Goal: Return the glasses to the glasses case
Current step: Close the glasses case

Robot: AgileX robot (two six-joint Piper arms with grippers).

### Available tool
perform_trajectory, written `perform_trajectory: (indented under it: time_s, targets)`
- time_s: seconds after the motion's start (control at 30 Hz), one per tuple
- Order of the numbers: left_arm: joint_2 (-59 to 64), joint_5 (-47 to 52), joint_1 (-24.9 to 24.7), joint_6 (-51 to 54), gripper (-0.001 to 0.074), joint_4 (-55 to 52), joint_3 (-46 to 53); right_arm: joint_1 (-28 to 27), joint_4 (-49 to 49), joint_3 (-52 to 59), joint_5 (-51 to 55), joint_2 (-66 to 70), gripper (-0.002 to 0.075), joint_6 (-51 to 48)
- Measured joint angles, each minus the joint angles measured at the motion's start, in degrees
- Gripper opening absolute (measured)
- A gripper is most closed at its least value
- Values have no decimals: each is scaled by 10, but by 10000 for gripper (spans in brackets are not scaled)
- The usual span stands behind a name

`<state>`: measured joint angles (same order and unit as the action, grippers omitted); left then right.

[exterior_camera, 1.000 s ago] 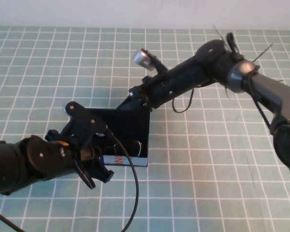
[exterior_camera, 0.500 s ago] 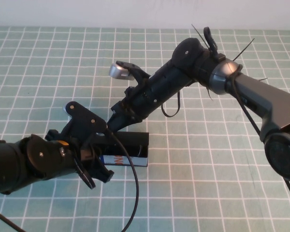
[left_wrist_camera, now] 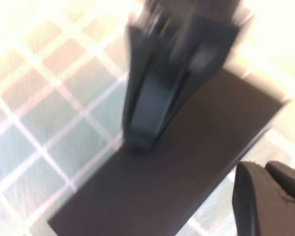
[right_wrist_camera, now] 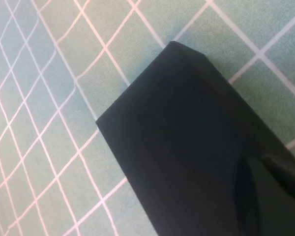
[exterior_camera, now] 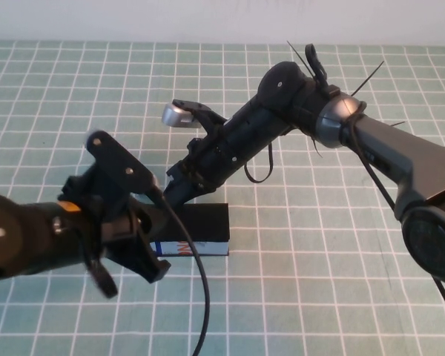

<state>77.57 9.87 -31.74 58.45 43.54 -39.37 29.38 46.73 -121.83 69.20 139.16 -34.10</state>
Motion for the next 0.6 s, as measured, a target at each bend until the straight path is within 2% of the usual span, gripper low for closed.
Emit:
perform_trajectory:
  time_s: [0.4, 0.6]
  targets:
    - [-176, 48, 0, -7, 2, -14, 1, 18, -43, -5, 0, -1, -11, 13]
    - [-208, 161, 0, -11, 2, -43, 1, 19, -56, -5, 1, -16, -11, 7]
